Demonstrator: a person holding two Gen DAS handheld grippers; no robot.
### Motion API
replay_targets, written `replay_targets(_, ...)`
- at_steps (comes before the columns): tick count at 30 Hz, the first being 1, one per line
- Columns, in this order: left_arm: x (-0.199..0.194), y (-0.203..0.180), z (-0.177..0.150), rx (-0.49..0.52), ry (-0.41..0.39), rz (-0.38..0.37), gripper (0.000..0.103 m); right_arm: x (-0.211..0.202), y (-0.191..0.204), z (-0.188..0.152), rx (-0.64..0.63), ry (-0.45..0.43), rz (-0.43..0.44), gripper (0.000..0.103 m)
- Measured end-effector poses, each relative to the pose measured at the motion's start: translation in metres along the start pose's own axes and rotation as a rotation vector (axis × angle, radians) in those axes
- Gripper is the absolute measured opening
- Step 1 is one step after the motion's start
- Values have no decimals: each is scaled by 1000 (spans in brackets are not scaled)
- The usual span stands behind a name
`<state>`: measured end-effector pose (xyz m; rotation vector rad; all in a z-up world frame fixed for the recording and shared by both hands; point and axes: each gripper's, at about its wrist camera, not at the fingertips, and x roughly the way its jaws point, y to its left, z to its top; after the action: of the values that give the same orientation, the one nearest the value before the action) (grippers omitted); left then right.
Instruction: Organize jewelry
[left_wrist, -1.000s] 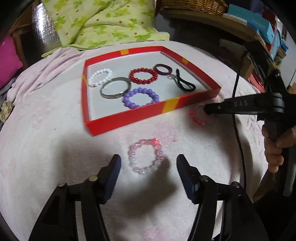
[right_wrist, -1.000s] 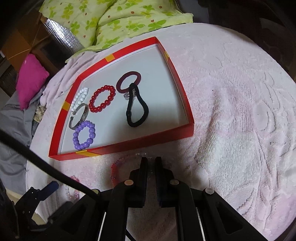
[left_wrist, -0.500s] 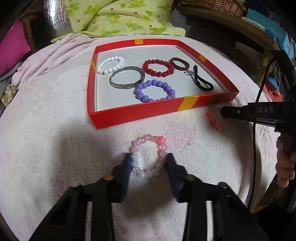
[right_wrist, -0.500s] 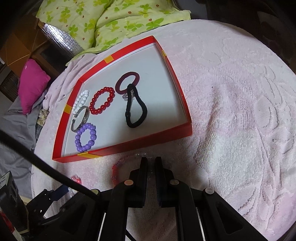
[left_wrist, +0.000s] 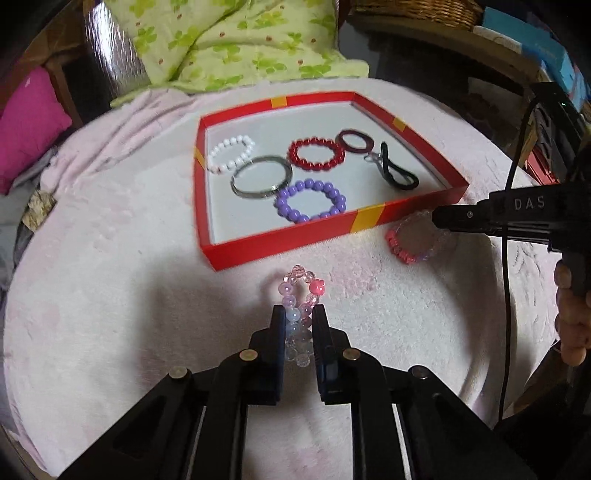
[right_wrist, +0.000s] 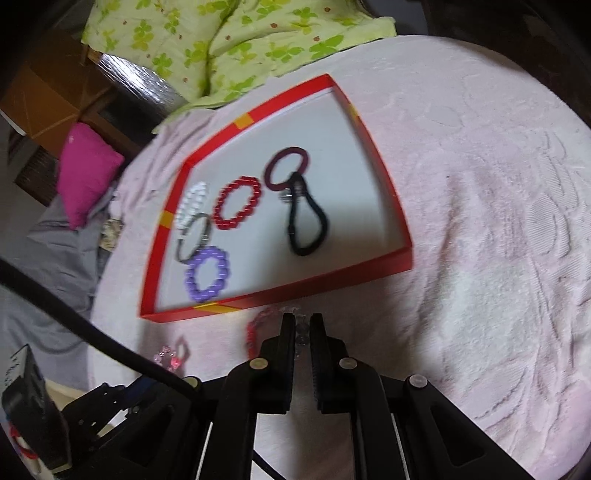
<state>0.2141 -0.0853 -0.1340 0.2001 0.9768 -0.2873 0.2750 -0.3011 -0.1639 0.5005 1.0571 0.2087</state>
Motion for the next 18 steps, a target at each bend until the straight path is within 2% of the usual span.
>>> replay_targets(3,-2,7,0,-11,-39,-32,15,-4,4,0,17,2,55,9)
replay_targets(7,10,13,-5,-17,-70,-97,15,-3,15,-3,-32,9,53,9)
replay_targets(10,25,18,-10,-21,-8,-99,15,2,11,-7,-36,27,9,9)
replay_targets(14,18,13,-2,47,-22,-117,15,8,6,-10,-58,37,-77,9)
replay_targets(18,30,17,-5,39,25,-71,15,11,9,-13,-92,34,-127,9)
